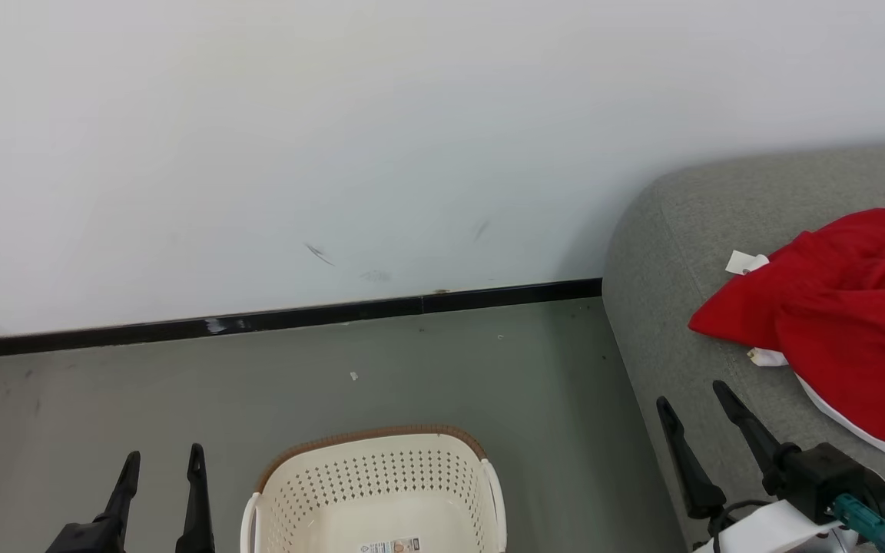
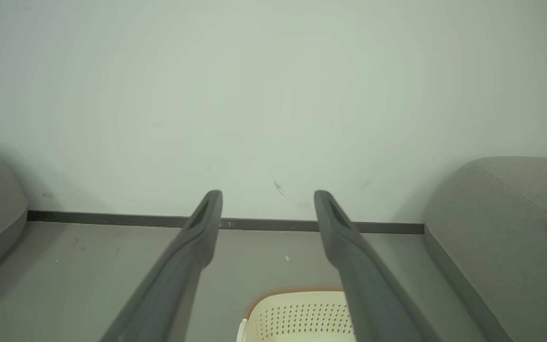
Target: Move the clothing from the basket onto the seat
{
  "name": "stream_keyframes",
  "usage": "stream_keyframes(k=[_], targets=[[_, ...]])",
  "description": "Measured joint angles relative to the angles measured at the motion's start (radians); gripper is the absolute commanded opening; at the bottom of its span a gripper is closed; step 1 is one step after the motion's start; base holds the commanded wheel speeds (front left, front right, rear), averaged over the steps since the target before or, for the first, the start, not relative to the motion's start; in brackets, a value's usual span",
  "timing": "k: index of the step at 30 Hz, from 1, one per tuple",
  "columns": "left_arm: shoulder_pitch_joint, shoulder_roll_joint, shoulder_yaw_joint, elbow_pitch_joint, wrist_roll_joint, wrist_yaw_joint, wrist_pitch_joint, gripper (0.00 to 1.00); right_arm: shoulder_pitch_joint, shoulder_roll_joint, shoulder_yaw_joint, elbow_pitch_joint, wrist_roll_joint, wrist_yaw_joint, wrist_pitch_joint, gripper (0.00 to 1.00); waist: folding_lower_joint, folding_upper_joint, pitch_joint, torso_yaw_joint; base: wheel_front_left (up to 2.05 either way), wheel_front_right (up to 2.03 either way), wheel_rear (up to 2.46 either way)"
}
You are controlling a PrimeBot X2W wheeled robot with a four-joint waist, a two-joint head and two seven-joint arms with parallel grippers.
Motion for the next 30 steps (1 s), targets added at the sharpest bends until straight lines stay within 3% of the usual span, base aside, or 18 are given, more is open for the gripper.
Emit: stream_keyframes(k=[30], targets=[[0.051, 0.003, -0.008, -0.003, 0.023, -0.003, 0.000, 1.00, 0.118, 0.001, 0.017, -0.090, 0.057, 0.000, 0.000, 1.00, 0.0000, 0.0000, -0.040, -0.003, 0.00, 0.00, 0.00]])
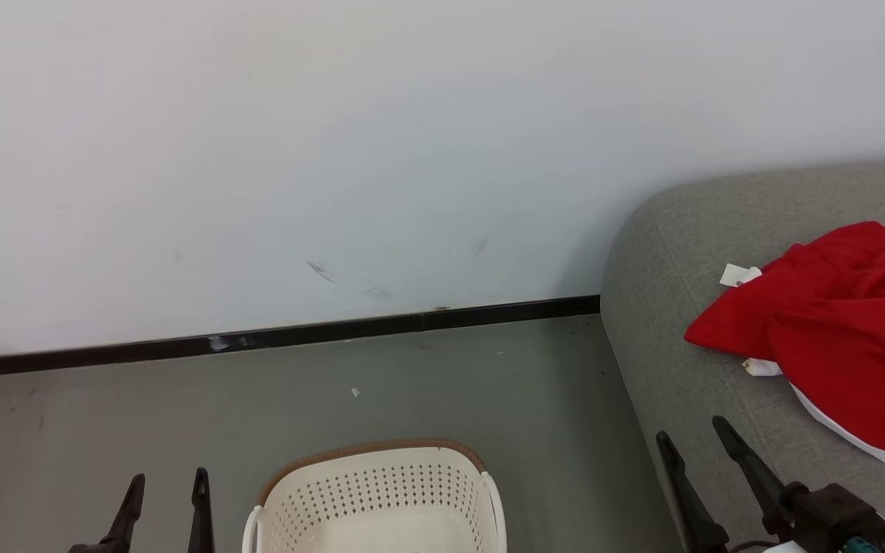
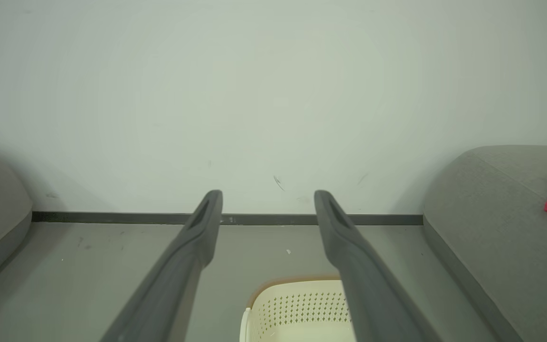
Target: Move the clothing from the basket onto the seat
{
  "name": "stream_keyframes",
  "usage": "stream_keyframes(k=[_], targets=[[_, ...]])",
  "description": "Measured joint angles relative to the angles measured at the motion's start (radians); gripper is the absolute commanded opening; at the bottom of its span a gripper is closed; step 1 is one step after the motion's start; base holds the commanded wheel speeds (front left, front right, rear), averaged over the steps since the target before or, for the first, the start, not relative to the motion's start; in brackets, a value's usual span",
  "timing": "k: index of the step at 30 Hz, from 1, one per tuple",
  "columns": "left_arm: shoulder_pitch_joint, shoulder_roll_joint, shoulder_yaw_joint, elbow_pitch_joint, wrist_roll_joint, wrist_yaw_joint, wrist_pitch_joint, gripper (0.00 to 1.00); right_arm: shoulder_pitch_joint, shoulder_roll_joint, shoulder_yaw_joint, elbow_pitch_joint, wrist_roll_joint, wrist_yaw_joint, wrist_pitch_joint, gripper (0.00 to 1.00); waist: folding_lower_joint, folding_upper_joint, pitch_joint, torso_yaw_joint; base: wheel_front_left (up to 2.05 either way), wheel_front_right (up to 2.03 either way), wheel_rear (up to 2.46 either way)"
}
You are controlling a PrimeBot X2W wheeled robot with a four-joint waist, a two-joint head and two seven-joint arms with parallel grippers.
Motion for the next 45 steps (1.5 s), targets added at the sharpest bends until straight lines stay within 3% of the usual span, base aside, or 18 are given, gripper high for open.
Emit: stream_keyframes(k=[18, 19, 30, 45], targets=[[0.001, 0.012, 0.017, 0.000, 0.000, 0.001, 0.000, 1.00, 0.017, 0.000, -0.011, -0.018, 0.011, 0.000, 0.000, 1.00, 0.0000, 0.0000, 0.010, 0.008, 0.00, 0.00, 0.00], [0.001, 0.013, 0.017, 0.000, 0.000, 0.001, 0.000, 0.00, 0.017, 0.000, -0.011, -0.019, 0.011, 0.000, 0.000, 0.00, 0.0000, 0.0000, 0.010, 0.009, 0.00, 0.00, 0.00], [0.019, -0.040, 0.006, 0.062, -0.040, -0.009, 0.011, 0.00, 0.061, 0.010, 0.019, 0.031, 0.050, 0.000, 0.004, 0.00, 0.0000, 0.0000, 0.013, 0.009, 0.00, 0.00, 0.00], [0.016, -0.060, 0.043, 0.064, -0.233, -0.061, 0.064, 0.00, 0.073, 0.010, 0.008, 0.019, 0.323, 0.000, 0.016, 0.00, 0.0021, 0.0000, 0.022, 0.019, 0.00, 0.00, 0.00]])
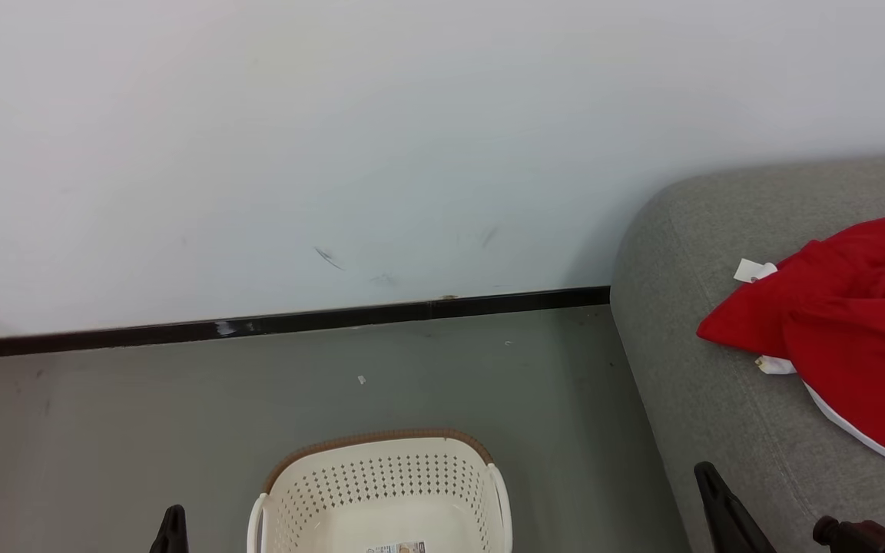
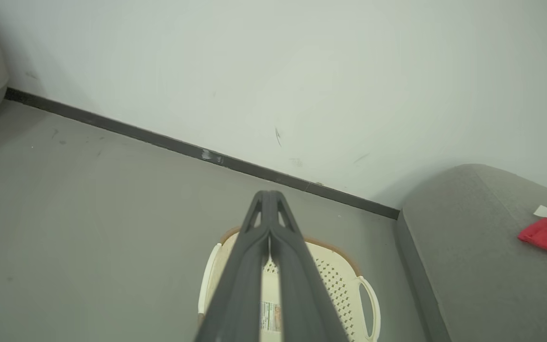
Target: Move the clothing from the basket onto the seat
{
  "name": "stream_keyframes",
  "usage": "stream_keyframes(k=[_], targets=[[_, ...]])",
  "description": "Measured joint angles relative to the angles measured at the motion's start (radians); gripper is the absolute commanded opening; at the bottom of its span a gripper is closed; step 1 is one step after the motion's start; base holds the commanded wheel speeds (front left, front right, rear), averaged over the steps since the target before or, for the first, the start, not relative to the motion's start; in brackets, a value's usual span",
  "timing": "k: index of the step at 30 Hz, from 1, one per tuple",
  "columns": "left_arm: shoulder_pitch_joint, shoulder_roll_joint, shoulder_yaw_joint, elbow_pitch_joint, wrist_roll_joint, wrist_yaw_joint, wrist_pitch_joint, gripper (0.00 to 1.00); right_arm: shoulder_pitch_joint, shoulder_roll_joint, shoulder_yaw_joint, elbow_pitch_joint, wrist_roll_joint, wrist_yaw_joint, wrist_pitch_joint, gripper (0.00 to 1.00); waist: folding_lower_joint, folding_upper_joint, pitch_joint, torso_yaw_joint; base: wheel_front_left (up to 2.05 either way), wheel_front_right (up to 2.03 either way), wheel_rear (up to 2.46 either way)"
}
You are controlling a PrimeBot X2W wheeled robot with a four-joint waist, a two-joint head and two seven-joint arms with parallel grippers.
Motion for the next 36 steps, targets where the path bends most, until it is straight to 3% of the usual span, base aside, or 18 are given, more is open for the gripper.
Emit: stream_keyframes(k=[14, 22, 28, 36], targets=[[-0.020, -0.014, 0.037, 0.009, -0.164, -0.046, 0.053, 0.00, -0.044, -0.017, -0.021, 0.036, 0.239, 0.000, 0.043, 0.00, 0.0116, 0.0000, 0.002, 0.017, 0.00, 0.00, 0.00], [-0.039, -0.024, 0.058, 0.015, -0.259, -0.071, 0.084, 0.00, -0.061, -0.033, -0.025, 0.067, 0.377, 0.000, 0.072, 0.00, 0.0153, 0.0000, 0.000, 0.023, 0.00, 0.00, 0.00], [-0.048, -0.034, 0.075, 0.027, -0.330, -0.093, 0.105, 0.00, -0.085, -0.041, -0.027, 0.084, 0.481, 0.000, 0.090, 0.00, 0.0146, 0.0000, 0.002, 0.027, 0.00, 0.00, 0.00], [-0.074, -0.040, 0.097, 0.042, -0.420, -0.124, 0.132, 0.00, -0.123, -0.050, -0.029, 0.119, 0.615, 0.000, 0.112, 0.00, 0.0079, 0.0000, 0.010, 0.032, 0.00, 0.00, 0.00]])
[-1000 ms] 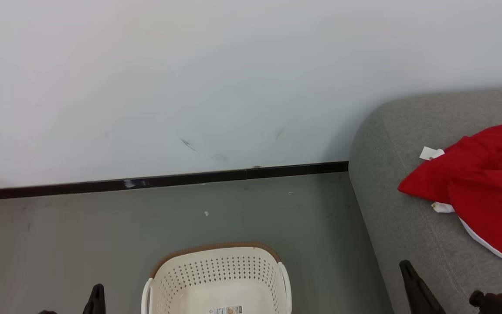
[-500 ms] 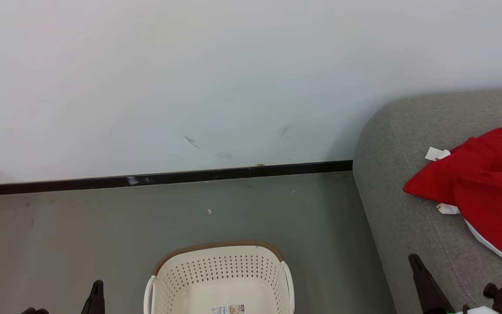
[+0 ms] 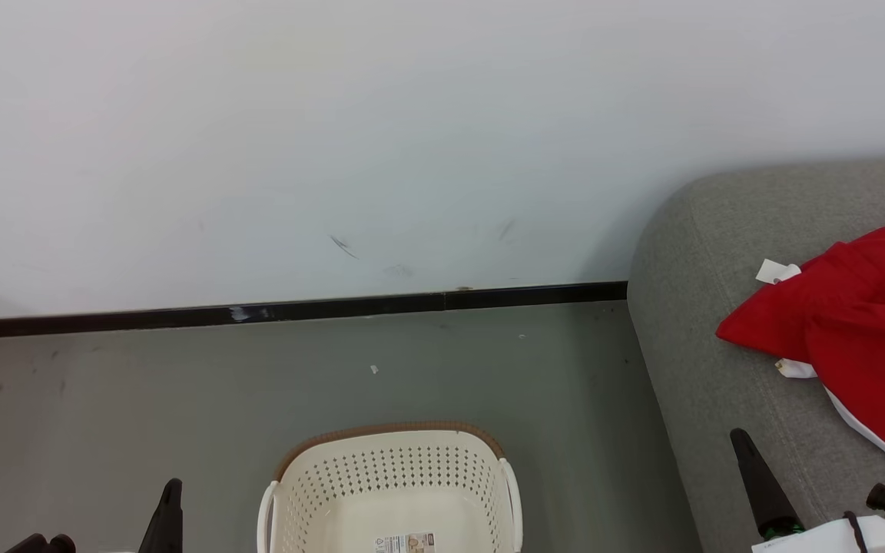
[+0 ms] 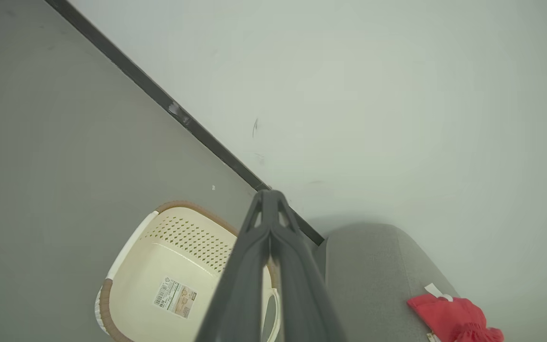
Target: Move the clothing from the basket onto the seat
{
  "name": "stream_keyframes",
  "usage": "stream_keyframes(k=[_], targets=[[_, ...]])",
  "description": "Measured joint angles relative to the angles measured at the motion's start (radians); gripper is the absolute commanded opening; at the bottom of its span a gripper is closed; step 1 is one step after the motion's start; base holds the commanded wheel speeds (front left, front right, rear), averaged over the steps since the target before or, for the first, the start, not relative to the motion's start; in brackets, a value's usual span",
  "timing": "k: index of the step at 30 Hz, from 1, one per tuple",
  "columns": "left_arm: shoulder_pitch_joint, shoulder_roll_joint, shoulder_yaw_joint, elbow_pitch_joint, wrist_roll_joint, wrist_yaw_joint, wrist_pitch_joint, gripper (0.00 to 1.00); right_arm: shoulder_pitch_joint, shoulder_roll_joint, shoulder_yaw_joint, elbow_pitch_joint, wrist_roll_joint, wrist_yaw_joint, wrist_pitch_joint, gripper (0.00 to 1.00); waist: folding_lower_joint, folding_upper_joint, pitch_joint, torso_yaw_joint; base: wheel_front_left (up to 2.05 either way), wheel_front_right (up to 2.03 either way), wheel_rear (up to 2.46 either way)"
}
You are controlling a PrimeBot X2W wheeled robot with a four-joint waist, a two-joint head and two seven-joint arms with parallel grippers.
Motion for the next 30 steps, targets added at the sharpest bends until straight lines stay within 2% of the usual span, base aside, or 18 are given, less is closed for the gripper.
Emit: stream_keyframes(k=[7, 13, 30], targets=[[-0.014, -0.008, 0.018, 0.011, -0.083, -0.022, 0.025, 0.00, -0.019, -0.012, -0.003, 0.029, 0.119, 0.000, 0.016, 0.00, -0.0058, 0.0000, 0.010, 0.005, 0.00, 0.00, 0.00], [-0.038, -0.016, 0.036, 0.022, -0.154, -0.045, 0.043, 0.00, -0.046, -0.017, -0.006, 0.049, 0.220, 0.000, 0.030, 0.00, -0.0082, 0.0000, 0.018, 0.009, 0.00, 0.00, 0.00], [-0.084, -0.036, 0.078, 0.052, -0.342, -0.105, 0.099, 0.00, -0.109, -0.035, -0.018, 0.104, 0.486, 0.000, 0.072, 0.00, -0.0093, 0.0000, 0.032, 0.019, 0.00, 0.00, 0.00]])
